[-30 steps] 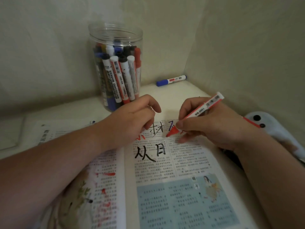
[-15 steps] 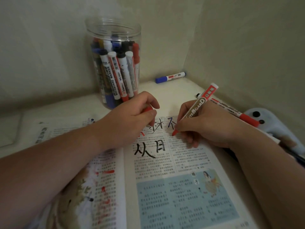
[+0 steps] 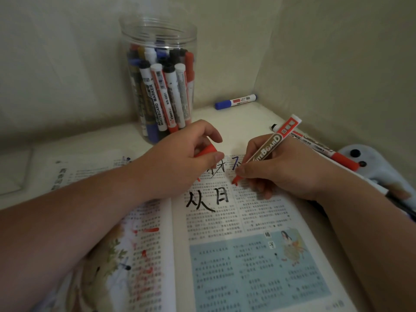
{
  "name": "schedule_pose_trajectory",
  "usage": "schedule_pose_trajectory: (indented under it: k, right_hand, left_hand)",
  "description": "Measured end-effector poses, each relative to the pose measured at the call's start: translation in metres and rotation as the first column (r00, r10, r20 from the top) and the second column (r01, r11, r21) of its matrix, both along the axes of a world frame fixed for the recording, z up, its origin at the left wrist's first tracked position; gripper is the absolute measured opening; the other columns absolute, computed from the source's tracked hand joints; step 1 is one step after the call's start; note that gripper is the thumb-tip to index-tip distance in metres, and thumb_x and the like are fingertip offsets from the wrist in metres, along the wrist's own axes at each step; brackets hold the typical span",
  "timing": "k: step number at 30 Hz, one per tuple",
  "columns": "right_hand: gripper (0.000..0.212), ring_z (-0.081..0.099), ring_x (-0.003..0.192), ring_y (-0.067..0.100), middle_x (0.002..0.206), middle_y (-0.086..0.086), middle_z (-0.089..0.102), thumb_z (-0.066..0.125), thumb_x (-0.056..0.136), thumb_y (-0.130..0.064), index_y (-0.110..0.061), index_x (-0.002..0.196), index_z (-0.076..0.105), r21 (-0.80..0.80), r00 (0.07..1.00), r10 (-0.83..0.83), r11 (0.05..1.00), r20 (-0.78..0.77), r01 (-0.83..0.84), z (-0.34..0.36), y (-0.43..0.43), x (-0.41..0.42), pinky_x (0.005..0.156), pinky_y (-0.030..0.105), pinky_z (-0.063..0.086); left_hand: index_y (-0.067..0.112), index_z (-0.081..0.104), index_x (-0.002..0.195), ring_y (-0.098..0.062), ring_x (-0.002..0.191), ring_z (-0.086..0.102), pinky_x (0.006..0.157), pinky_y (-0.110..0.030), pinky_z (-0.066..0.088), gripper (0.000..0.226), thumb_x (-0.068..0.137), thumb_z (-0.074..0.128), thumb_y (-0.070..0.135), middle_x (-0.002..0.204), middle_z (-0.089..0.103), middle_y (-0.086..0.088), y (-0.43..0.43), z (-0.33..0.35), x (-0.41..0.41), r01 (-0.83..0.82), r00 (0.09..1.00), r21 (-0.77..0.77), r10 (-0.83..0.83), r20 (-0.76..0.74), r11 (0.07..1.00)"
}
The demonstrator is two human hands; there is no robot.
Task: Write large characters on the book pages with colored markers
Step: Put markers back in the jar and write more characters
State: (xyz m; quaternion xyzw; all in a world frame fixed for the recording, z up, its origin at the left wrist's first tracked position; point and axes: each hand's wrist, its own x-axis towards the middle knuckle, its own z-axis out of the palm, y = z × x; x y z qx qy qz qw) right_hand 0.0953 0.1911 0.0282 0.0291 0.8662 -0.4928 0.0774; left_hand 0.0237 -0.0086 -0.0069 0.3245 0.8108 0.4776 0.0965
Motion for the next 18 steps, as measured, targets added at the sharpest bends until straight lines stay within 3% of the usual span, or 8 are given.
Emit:
schedule_pose_trajectory:
  k: [3, 7, 11, 14, 18]
  right_hand:
    - [0.023, 0.058, 0.051, 0.024, 0.071, 0.026, 0.07, 0.078, 0.082, -0.007, 0.009, 0.078, 0.061, 0.022, 1.0, 0.015, 1.0, 0.0, -0.015, -0.0001, -0.0015, 0.0003, 0.045, 0.027, 0.05]
    - [0.02, 0.053, 0.044, 0.025, 0.058, 0.021, 0.062, 0.074, 0.081, -0.004, -0.002, 0.068, 0.06, 0.06, 0.999, -0.033, 0.998, -0.029, 0.035, -0.0011, 0.0004, -0.0016, 0.041, 0.026, 0.044]
    - [0.021, 0.056, 0.044, 0.025, 0.058, 0.022, 0.063, 0.071, 0.083, -0.006, -0.004, 0.067, 0.058, 0.141, 0.996, -0.046, 0.988, -0.071, 0.056, -0.0009, 0.0026, -0.0034, 0.043, 0.027, 0.046]
    - [0.018, 0.058, 0.047, 0.023, 0.067, 0.027, 0.067, 0.075, 0.082, -0.004, -0.002, 0.07, 0.062, 0.062, 0.999, 0.011, 0.998, -0.031, -0.009, 0.0002, 0.0014, -0.0009, 0.044, 0.026, 0.047]
    - [0.015, 0.063, 0.055, 0.02, 0.072, 0.019, 0.073, 0.078, 0.083, -0.008, 0.004, 0.08, 0.068, 0.0, 0.994, 0.105, 0.994, 0.002, -0.105, 0.0003, 0.002, 0.0022, 0.051, 0.028, 0.053]
  left_hand:
    - [0.035, 0.055, 0.109, 0.002, 0.073, 0.063, 0.068, -0.017, 0.045, 0.024, 0.09, 0.07, 0.036, 0.082, 0.068, 0.014, -0.0002, 0.0016, 0.0005, -0.017, 1.0, -0.02, 0.017, -0.009, 1.0]
    - [0.038, 0.058, 0.1, 0.004, 0.08, 0.062, 0.07, -0.017, 0.049, 0.023, 0.085, 0.076, 0.04, 0.089, 0.067, 0.015, -0.0015, 0.002, 0.0011, -0.075, 0.996, -0.05, 0.072, -0.052, 0.996]
    - [0.039, 0.066, 0.092, 0.0, 0.079, 0.064, 0.071, -0.02, 0.054, 0.019, 0.079, 0.08, 0.039, 0.082, 0.068, 0.015, -0.0024, 0.0038, 0.0005, -0.063, 0.995, -0.096, 0.055, -0.085, 0.993]
    - [0.041, 0.071, 0.091, 0.004, 0.084, 0.064, 0.071, -0.009, 0.049, 0.012, 0.081, 0.078, 0.041, 0.086, 0.068, 0.024, -0.002, 0.0051, 0.0011, -0.021, 0.993, -0.115, 0.007, -0.122, 0.993]
    - [0.04, 0.074, 0.1, 0.01, 0.092, 0.063, 0.076, -0.003, 0.044, 0.013, 0.088, 0.069, 0.044, 0.092, 0.068, 0.028, -0.0012, 0.0047, -0.0003, -0.002, 0.991, -0.082, -0.009, -0.134, 0.997]
